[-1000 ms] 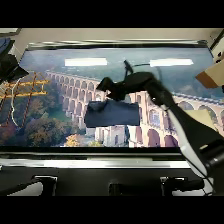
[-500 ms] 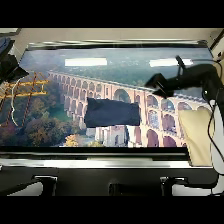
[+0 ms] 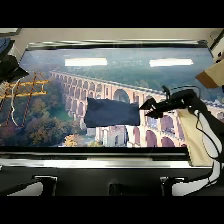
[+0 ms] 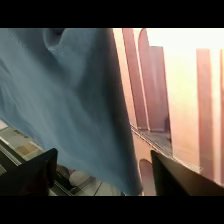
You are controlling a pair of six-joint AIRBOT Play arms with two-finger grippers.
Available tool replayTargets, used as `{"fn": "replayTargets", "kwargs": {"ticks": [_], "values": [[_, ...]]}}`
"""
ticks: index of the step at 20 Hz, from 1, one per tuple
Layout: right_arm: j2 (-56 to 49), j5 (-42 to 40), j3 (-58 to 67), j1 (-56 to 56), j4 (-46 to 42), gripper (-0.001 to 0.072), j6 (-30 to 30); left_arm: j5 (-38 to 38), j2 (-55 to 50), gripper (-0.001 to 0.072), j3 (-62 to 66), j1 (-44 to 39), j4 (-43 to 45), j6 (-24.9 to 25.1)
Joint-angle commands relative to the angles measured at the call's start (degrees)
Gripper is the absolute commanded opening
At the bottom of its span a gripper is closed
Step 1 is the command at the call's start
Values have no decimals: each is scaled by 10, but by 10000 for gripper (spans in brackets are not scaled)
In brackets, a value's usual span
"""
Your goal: Fold the clothes and pants, and hang the long-sleeved shirts on hangers.
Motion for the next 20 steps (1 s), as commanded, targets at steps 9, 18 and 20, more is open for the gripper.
{"fn": "replayTargets", "kwargs": {"ticks": [9, 18, 20], "values": [[-33, 103, -5, 66, 80, 27, -22, 1, -4, 15, 0, 1, 0, 17], [7, 149, 258, 56, -29, 26, 159, 1, -4, 15, 0, 1, 0, 23], [7, 169, 285, 33, -45, 26, 198, 0, -4, 15, 0, 1, 0, 23]]}}
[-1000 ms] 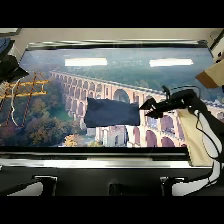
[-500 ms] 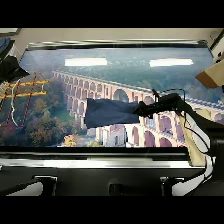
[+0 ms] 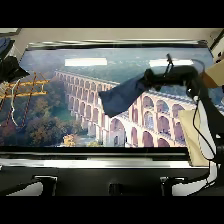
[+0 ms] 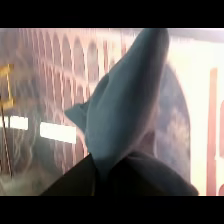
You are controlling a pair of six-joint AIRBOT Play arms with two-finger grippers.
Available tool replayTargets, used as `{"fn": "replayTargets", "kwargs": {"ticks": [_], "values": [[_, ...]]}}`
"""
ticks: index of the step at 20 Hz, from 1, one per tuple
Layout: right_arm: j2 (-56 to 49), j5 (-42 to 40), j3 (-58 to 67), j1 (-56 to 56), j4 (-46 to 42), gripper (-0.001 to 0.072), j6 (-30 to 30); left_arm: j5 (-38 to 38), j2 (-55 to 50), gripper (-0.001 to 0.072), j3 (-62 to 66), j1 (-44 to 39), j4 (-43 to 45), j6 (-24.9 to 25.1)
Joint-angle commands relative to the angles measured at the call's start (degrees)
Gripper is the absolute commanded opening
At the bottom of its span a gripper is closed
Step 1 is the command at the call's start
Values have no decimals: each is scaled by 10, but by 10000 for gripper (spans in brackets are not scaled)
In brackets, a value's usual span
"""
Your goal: Fold the clothes and pants, and hang the long-sleeved shirts on hangers.
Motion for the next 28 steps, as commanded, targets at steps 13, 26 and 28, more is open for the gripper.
{"fn": "replayTargets", "kwargs": {"ticks": [13, 26, 28], "values": [[3, 34, 122, -263, -99, 26, 134, 0, 0, 15, 0, 0, 0, -1], [70, -144, 122, -351, -402, 24, 379, -11, 0, 15, 0, 0, 0, -1], [81, -180, 122, -351, -416, 24, 392, -19, 0, 15, 0, 0, 0, -1]]}}
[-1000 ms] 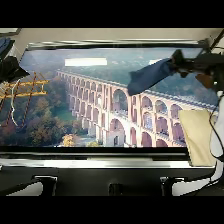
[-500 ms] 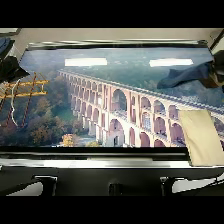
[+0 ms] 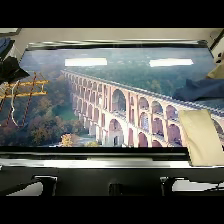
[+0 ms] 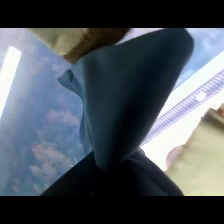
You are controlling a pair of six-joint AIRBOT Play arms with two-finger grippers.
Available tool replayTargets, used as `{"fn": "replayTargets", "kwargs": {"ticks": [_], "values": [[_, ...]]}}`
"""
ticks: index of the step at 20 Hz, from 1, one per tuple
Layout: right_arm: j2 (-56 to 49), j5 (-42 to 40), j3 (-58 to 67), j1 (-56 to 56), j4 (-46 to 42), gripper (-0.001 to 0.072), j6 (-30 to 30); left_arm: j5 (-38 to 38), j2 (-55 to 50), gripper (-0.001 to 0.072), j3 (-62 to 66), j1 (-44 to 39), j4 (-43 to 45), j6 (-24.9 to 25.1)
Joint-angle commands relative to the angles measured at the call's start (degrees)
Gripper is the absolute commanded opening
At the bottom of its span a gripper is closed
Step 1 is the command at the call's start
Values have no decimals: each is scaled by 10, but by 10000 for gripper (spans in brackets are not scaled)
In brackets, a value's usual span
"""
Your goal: Fold the clothes and pants, and hang the long-sleeved shirts on hangers.
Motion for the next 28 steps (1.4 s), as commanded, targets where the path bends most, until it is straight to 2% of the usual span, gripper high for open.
{"fn": "replayTargets", "kwargs": {"ticks": [1, 6, 10, 13, 19, 24, 28], "values": [[19, -88, 0, -4, -60, 24, 47, -15, 0, 15, 0, 0, 0, 0], [21, -219, -14, -3, -108, 25, 80, -24, 0, 14, 0, 0, 0, 0], [23, -283, -49, -3, -125, 25, 102, -28, 0, 15, 0, 0, 0, 0], [33, -310, -76, -3, -157, 26, 103, -33, 0, 15, 0, 0, 0, 0], [47, -364, -104, -3, -245, 27, 58, -47, 0, 15, 0, 0, 0, 0], [48, -364, -111, -3, -269, 27, 32, -47, 0, 15, 0, 0, 0, 0], [55, -367, -190, -3, -273, 27, 16, -47, 0, 15, 0, 0, 0, 0]]}}
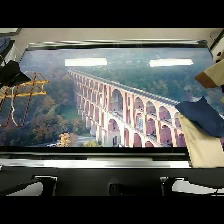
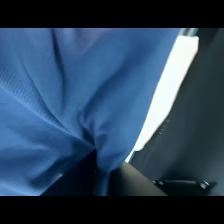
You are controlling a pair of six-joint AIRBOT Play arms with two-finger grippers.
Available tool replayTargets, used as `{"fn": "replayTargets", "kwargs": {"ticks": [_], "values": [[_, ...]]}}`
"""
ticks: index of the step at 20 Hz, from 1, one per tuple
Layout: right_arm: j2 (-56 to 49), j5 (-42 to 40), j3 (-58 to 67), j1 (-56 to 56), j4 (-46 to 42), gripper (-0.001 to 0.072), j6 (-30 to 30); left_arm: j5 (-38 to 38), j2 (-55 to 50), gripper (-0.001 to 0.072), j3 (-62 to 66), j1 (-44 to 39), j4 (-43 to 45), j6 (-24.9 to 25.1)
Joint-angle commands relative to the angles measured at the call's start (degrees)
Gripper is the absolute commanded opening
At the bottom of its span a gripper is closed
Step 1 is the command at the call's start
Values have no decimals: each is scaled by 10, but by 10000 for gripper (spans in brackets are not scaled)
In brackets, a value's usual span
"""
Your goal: Fold the clothes and pants, and hang the long-sleeved shirts on hangers.
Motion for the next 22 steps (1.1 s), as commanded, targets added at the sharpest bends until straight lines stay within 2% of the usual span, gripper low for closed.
{"fn": "replayTargets", "kwargs": {"ticks": [1, 10, 19, 22], "values": [[9, -3, -74, 0, -13, 27, -13, 0, 0, 15, 0, 0, 0, 0], [47, 50, -243, 0, -75, 27, -24, 0, 0, 15, 0, 0, 0, 0], [50, 59, -273, 0, -111, 27, -33, 0, 0, 15, 0, 0, 1, 0], [50, 58, -273, 0, -160, 28, -43, 0, 0, 15, 0, 0, 1, 0]]}}
